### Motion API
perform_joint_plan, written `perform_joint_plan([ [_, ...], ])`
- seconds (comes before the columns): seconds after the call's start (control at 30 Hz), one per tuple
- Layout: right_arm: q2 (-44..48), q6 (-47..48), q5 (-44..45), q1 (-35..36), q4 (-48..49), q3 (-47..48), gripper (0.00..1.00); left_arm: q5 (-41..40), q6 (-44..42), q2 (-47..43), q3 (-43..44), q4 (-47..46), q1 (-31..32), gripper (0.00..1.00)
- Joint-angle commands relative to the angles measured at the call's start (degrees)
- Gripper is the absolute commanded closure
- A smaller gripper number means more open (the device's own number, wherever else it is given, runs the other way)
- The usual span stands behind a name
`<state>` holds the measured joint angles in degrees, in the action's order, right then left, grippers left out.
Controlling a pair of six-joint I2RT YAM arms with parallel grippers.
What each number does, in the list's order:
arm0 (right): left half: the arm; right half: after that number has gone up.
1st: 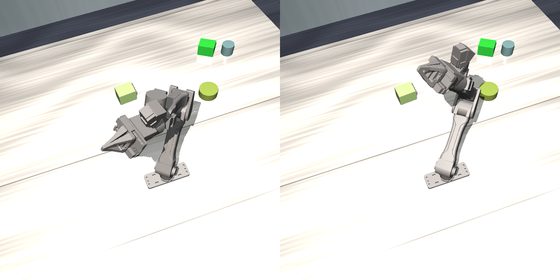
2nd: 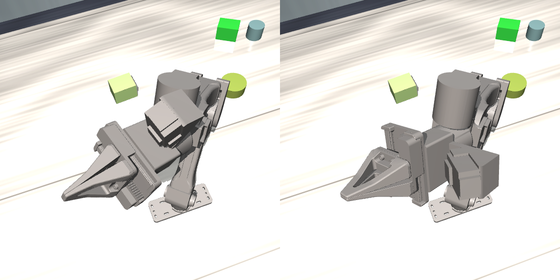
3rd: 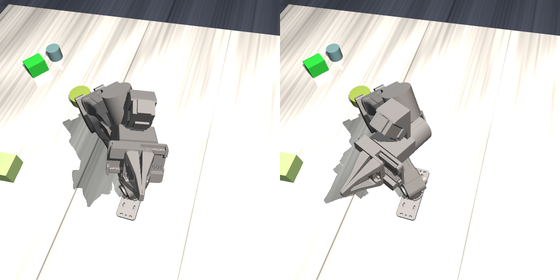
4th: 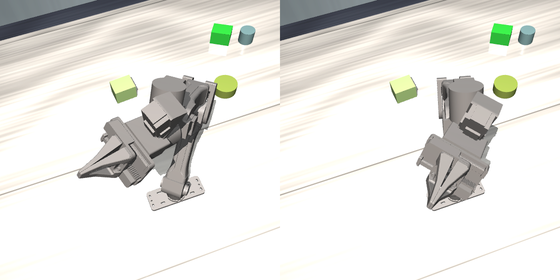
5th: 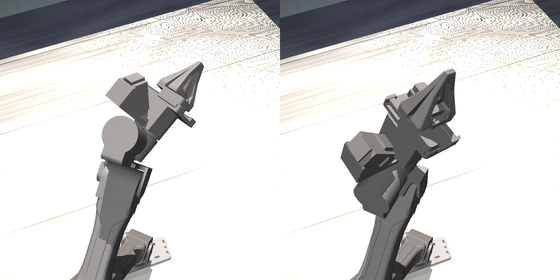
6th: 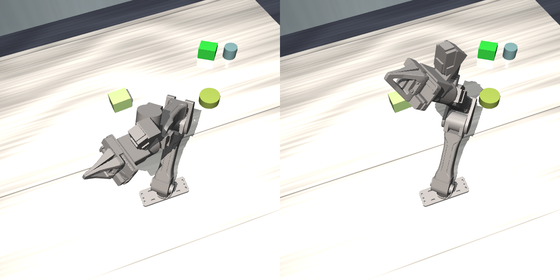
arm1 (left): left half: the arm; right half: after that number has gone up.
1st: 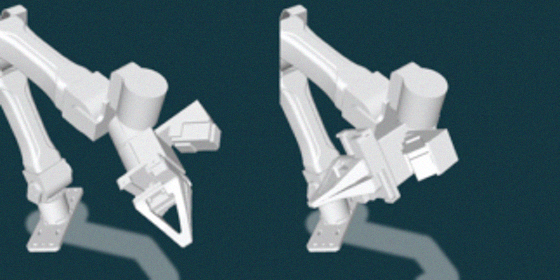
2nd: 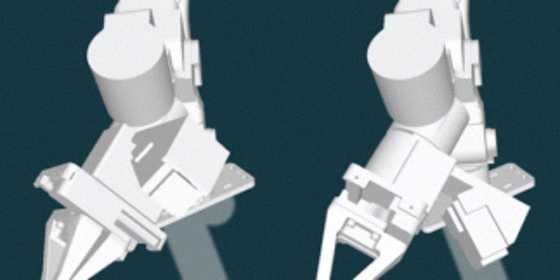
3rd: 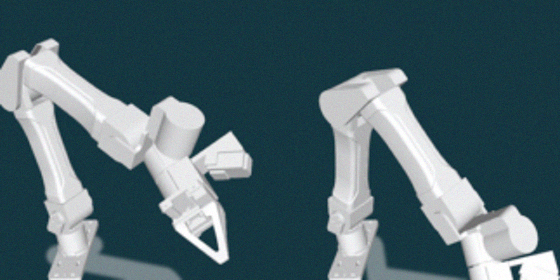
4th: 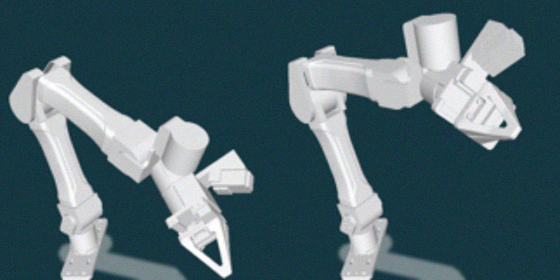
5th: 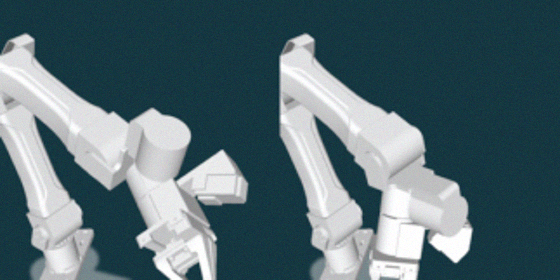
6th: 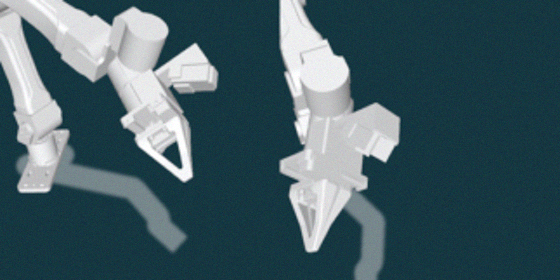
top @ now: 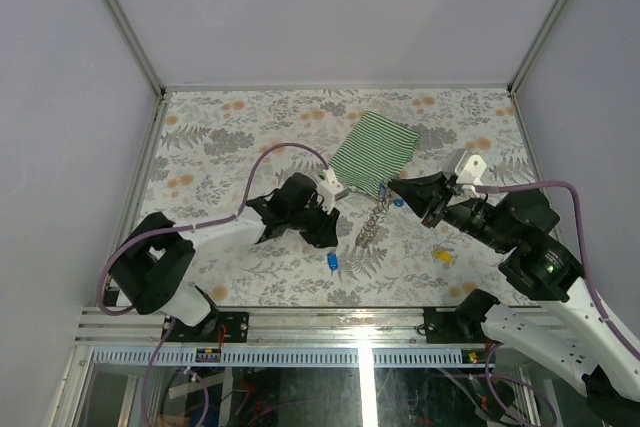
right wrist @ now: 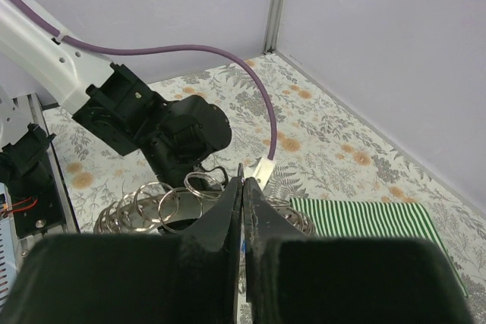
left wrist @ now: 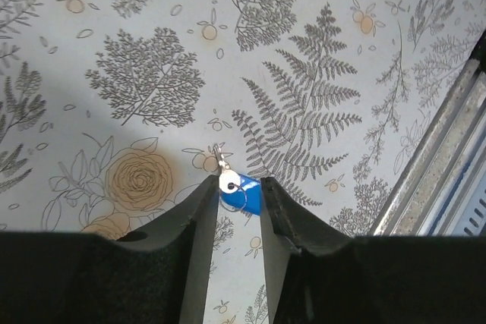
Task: Put the keys on the keyring
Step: Place the key at the center of the board, then pick up the key from the center of the board.
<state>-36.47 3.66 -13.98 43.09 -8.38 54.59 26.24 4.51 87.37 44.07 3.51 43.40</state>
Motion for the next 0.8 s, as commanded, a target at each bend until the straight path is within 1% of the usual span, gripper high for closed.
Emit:
perform_joint_plan([
  [0.0, 0.8, 0.2, 2.2, 0.3, 2.7, 1.8, 1.00, -7.2, 3.8, -3.5, -2.5, -5.2, 0.4, 0.69],
  [0.07, 0.8, 0.3, 2.4, 0.3, 2.5, 1.7, 1.00, -11.9, 5.7, -4.4, -3.5, -5.7, 1.9, 0.64],
  [0.17, 0.6, 0.1, 2.2, 0.3, 2.3, 1.5, 1.00, -18.8, 6.6, -4.2, -3.3, -4.3, 5.9, 0.57],
  [0.37, 0.2, 0.1, 1.9, 0.3, 2.0, 1.5, 1.00, -25.9, 6.9, -1.6, -2.0, -2.1, 10.7, 0.48],
  [0.53, -0.2, 0.1, 1.6, 0.3, 2.0, 1.6, 1.00, -29.7, 5.0, 1.0, 0.4, 1.1, 12.9, 0.47],
  [0.77, -0.2, 0.1, 1.5, 0.3, 1.9, 1.5, 1.00, -30.3, 3.8, 3.5, 2.1, 2.2, 13.8, 0.53],
])
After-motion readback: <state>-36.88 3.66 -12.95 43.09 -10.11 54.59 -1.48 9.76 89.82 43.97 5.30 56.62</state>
